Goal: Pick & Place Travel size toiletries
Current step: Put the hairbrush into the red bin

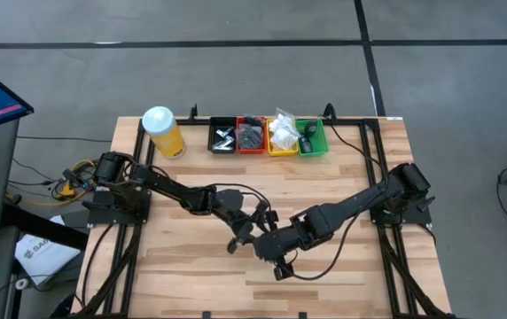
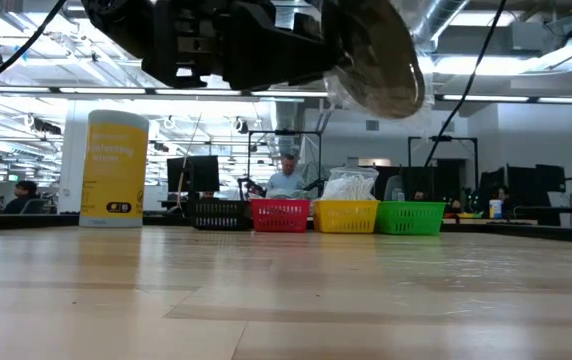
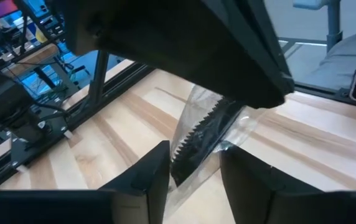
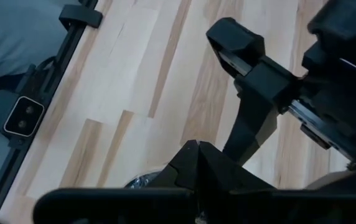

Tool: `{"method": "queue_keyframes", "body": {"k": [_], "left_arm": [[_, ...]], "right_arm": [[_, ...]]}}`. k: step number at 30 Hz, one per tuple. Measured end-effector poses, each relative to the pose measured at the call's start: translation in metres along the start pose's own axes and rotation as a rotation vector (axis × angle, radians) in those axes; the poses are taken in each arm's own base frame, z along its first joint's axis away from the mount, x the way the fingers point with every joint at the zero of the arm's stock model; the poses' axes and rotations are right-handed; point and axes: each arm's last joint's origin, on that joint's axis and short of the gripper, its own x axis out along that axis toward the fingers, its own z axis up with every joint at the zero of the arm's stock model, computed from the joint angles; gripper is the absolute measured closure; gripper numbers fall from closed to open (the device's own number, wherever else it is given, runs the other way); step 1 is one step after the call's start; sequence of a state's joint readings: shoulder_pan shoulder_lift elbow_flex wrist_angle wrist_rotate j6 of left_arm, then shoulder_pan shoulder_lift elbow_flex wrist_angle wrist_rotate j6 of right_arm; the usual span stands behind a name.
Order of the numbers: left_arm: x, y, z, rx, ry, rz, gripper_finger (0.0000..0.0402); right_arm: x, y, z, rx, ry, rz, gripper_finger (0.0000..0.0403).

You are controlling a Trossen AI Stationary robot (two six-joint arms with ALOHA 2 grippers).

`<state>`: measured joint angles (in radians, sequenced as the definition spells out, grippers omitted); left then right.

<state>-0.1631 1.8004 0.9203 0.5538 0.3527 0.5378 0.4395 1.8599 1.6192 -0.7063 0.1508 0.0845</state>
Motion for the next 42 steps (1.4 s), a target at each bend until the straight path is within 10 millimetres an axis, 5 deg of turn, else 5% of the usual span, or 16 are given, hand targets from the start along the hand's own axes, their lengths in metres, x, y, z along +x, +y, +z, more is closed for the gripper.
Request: {"method": "queue_keyframes", "body": {"k": [16,23,31,42], "left_arm": [[0.0,0.0,0.001,-0.052,-0.017,-0.01,0.0306],[0.0,0.0,0.001,-0.051,-0.013,-0.014,0.0389],[0.0,0.0,0.001,-0.051,-0.011,-0.014,0.0399],[-0.001,0.002,-0.001,-0.055,-0.004,-0.005,0.04]], "right_arm": [[0.0,0.002,-0.001,-0.017,0.006,0.016,0.0403],[0.0,0.002,-0.001,-0.018,0.009,0.015,0.0403],[0.0,0.002,-0.002,-0.013,0.016,0.014,0.0399],[-0.019,-0.005,0.007,0.022,0.08,0.006,0.0284]]}}
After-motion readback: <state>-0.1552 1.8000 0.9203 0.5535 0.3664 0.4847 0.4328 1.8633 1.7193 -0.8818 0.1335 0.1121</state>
